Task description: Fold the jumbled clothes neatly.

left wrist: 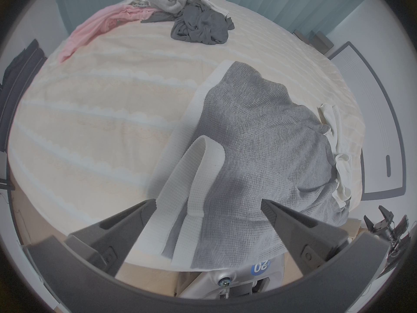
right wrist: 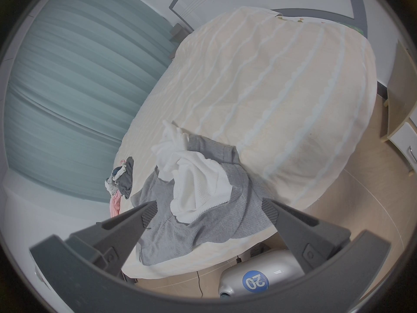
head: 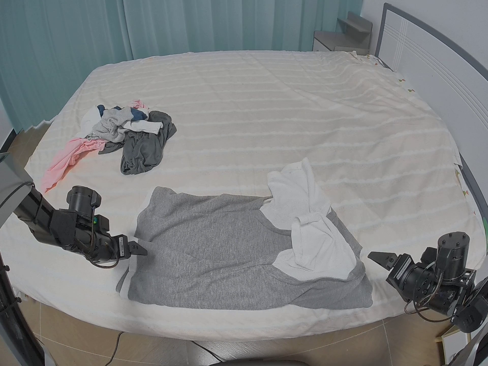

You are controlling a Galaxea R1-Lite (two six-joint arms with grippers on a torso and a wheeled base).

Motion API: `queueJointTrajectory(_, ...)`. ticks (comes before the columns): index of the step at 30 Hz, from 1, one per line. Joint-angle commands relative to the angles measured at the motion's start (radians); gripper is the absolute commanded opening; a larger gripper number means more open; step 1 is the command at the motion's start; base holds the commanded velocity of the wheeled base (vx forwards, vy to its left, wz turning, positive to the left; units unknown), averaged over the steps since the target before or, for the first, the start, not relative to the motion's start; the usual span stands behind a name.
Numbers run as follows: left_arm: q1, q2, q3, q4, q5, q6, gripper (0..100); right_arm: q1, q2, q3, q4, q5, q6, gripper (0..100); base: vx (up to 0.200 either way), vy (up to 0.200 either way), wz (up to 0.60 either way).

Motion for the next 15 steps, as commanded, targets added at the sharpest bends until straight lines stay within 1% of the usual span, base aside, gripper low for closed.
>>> queueJointTrajectory(1,0.003,0.061,-0.047,-0.002,-0.022,-0.002,100,0.023,-0.024,-0.008,0.000,0.001,-0.005,100,0.000,0.000,0.00)
queueJointTrajectory(3,-0.003,0.069,-0.063,-0.002,-0.047,-0.004,100,0.029,-0.024,-0.007,-0.002,0.001,-0.005,100,0.000,0.000,0.00)
queueJointTrajectory(5,-0.007,0.080,-0.075,-0.001,-0.053,-0.004,100,0.029,-0.021,-0.007,-0.002,0.001,-0.005,100,0.000,0.000,0.00)
queueJointTrajectory(15,-0.017,0.096,-0.084,-0.002,-0.056,-0.009,100,0.026,-0.019,-0.002,-0.002,0.004,-0.003,100,0.000,0.000,0.00)
